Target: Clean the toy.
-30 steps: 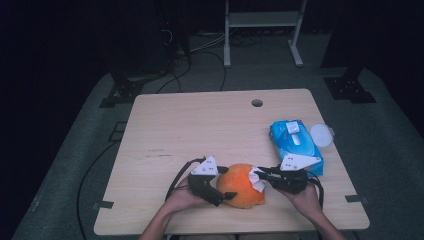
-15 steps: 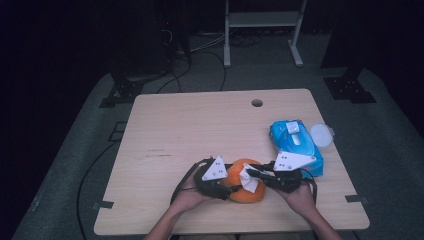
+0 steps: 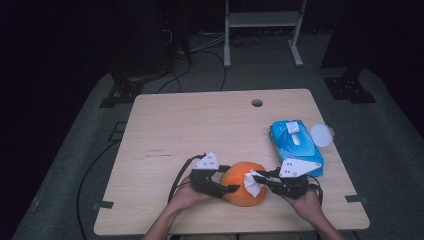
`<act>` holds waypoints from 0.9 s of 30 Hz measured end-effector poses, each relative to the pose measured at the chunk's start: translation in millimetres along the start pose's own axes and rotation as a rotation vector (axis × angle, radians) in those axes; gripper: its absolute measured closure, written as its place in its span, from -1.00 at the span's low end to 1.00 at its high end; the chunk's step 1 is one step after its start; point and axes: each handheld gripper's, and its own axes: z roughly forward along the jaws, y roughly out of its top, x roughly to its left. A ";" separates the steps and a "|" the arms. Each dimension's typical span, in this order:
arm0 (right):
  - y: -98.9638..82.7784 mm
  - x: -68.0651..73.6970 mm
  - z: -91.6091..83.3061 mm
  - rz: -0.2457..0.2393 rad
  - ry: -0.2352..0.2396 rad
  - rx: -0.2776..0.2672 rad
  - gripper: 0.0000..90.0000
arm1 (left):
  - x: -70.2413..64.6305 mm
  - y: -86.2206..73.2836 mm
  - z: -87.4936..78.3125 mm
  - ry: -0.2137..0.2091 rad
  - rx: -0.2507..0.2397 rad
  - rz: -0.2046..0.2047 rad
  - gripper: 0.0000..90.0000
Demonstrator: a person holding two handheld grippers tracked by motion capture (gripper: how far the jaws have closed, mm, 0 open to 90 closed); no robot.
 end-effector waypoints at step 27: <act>2.2 4.5 -5.4 -0.002 -0.024 -0.006 0.78 | -2.1 3.8 10.0 -0.042 0.034 -0.001 -0.52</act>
